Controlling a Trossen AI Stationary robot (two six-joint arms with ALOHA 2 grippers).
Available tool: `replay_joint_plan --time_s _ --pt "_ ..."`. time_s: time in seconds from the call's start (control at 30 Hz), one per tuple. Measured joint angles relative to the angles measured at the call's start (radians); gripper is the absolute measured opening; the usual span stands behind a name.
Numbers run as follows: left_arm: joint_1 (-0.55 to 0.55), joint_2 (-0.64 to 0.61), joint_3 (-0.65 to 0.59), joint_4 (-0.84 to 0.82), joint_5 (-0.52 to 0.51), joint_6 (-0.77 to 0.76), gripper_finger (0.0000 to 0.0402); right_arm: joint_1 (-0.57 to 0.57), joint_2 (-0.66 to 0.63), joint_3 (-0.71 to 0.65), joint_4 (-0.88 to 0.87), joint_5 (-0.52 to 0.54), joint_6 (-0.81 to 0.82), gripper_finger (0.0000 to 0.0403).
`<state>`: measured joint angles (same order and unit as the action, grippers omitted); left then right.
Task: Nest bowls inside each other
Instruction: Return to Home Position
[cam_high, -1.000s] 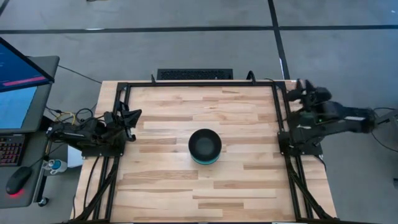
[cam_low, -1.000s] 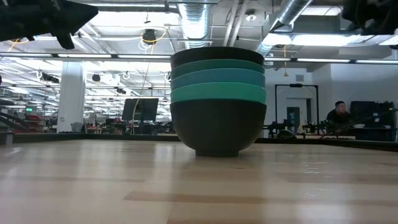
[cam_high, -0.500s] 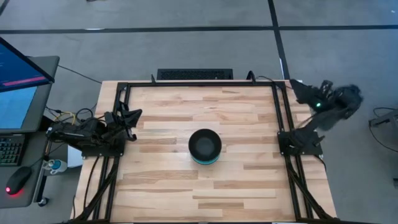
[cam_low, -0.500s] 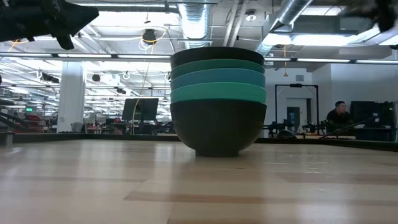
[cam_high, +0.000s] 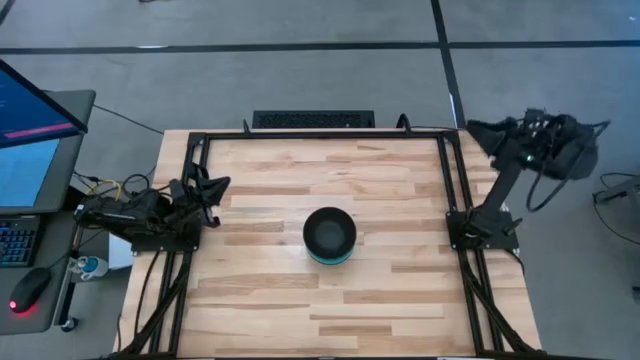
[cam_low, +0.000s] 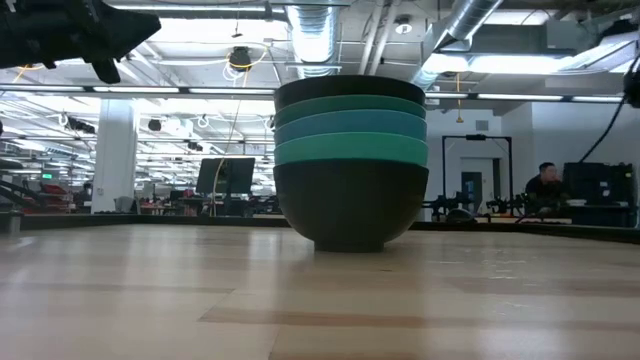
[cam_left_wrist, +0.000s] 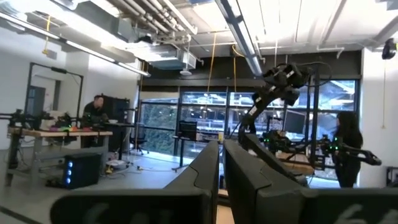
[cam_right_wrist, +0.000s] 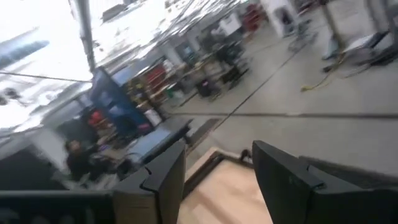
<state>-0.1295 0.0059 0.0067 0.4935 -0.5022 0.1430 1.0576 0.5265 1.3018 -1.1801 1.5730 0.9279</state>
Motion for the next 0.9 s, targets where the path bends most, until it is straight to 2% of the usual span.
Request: replay_joint_plan --time_s 0.03,0.07,0.2,0.27,0.33,0.43,0.47,0.53,0.6,0.7,0.73,0.8,0.9 --pt "0.0 0.0 0.0 -0.006 0.0 -0.002 0.0014 -0.015 0.008 -0.014 -0.003 -0.014 0.0 0.0209" --pt "0.0 0.0 0.0 -0.011 0.0 -0.001 0.0014 -0.036 0.014 -0.019 -0.009 -0.083 -0.006 0.0209" --pt "0.0 0.0 0.0 -0.012 -0.001 0.007 0.0014 -0.122 -0.009 -0.01 -0.048 -0.524 -0.059 0.021" --pt "0.0 0.0 0.0 -0.012 -0.003 0.006 0.0014 -0.131 0.015 -0.008 -0.104 -0.629 -0.014 0.0209" --pt "0.0 0.0 0.0 -0.012 -0.003 -0.007 0.0014 -0.136 0.056 -0.016 -0.198 -0.712 0.1 0.0207" --pt "0.0 0.0 0.0 -0.013 -0.004 -0.028 0.0014 -0.166 0.086 -0.025 -0.324 -0.776 0.315 0.0208" --pt "0.0 0.0 0.0 -0.013 -0.004 -0.032 0.0014 -0.18 0.097 -0.04 -0.348 -0.768 0.349 0.0209" --pt "0.0 0.0 0.0 -0.013 -0.002 -0.032 0.0014 -0.203 0.142 -0.101 -0.318 -0.673 0.321 0.021" --pt "0.0 0.0 0.0 -0.014 0.0 -0.035 0.0014 -0.215 0.199 -0.172 -0.202 -0.469 0.18 0.021" --pt "0.0 0.0 0.0 -0.012 0.0 -0.066 0.0014 -0.245 0.282 -0.28 -0.097 -0.065 0.015 0.0208" --pt "0.0 0.0 0.0 -0.013 0.0 -0.077 0.0014 -0.26 0.302 -0.312 -0.103 -0.017 0.012 0.0208" --pt "0.0 0.0 0.0 -0.013 0.0 -0.099 0.0014 -0.324 0.316 -0.343 -0.183 -0.01 0.107 0.0207" --pt "0.0 0.0 0.0 -0.016 0.0 -0.118 0.0014 -0.459 0.301 -0.419 -0.331 -0.001 0.544 0.0208"
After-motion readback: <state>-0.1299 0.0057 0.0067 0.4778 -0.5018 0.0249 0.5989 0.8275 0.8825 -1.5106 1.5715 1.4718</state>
